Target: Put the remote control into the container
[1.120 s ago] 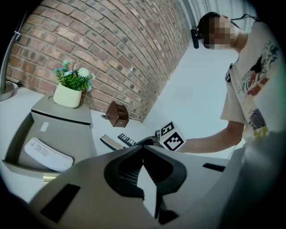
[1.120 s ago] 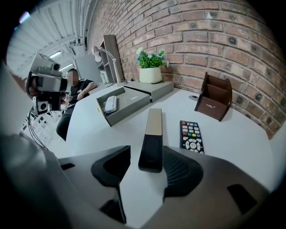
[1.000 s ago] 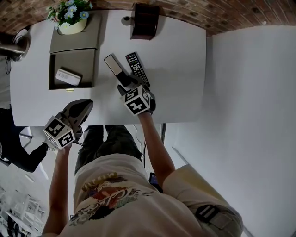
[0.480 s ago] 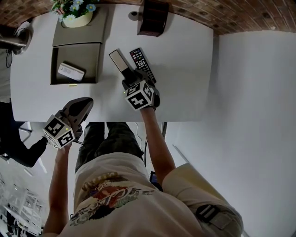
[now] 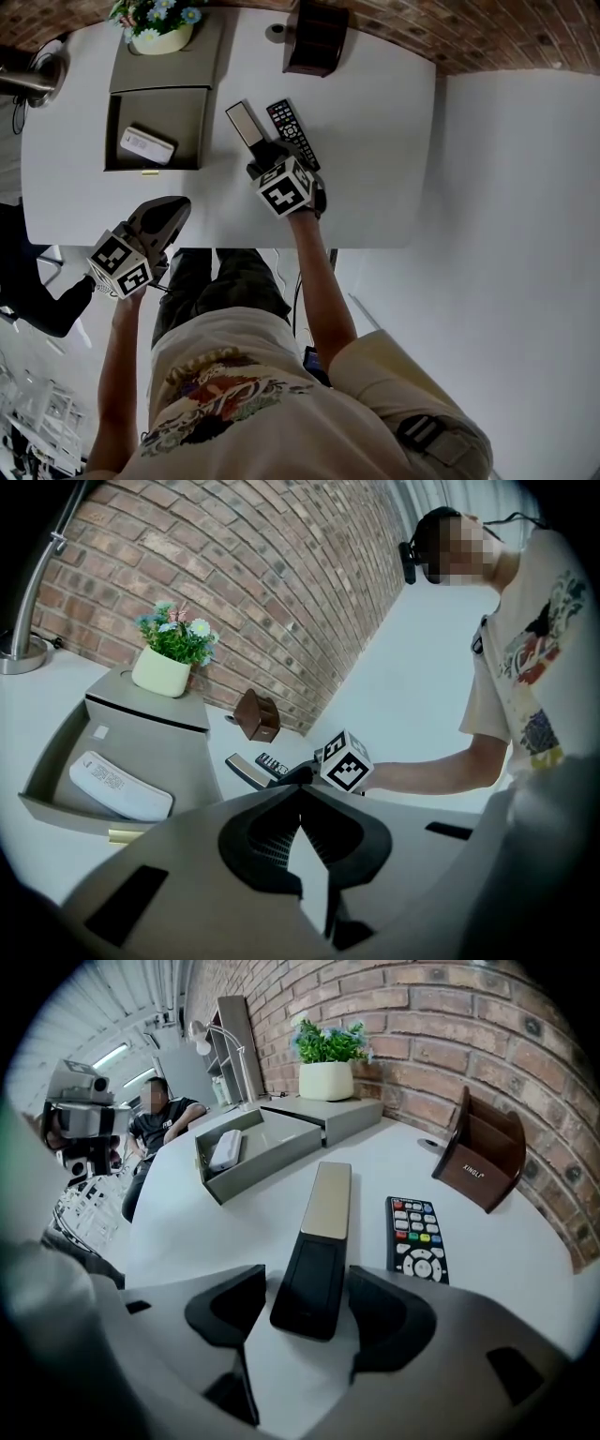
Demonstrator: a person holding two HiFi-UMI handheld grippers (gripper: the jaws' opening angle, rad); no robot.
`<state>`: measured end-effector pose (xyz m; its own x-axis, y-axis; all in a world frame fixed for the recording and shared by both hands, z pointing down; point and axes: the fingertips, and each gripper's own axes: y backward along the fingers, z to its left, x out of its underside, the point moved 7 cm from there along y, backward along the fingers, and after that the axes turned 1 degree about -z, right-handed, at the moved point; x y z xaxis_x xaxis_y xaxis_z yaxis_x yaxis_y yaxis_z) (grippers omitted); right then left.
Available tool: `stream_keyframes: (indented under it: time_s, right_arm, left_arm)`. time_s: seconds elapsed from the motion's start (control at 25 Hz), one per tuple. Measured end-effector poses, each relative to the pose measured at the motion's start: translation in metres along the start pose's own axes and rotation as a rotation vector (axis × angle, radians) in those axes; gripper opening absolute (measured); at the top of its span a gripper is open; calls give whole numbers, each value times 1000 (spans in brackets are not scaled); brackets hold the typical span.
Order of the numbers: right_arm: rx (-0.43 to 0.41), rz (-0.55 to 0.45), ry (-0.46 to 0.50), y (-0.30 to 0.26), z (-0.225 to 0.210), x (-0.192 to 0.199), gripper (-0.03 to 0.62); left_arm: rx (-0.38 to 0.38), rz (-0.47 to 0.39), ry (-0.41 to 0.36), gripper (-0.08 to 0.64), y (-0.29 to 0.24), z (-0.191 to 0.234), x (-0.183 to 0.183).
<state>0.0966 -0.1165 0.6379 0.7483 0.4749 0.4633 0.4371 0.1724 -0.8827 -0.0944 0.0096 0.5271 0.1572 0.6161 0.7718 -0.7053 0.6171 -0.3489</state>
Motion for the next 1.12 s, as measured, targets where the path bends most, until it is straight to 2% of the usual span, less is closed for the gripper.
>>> stream_keyframes:
  time_s: [0.36, 0.56, 0.8, 1.12]
  right_arm:
    - [-5, 54, 28, -2, -1, -3, 259]
    - [14, 47, 23, -1, -1, -4, 259]
    - [21, 25, -24, -1, -5, -4, 219]
    - [6, -19, -93, 2, -8, -2, 209]
  left_arm:
    - [13, -7, -8, 5, -6, 2, -8]
    - [10, -11, -13, 5, -7, 0, -12]
    - [8, -21, -13, 5, -7, -4, -13]
    - [-15, -41, -28, 5, 0, -12, -20]
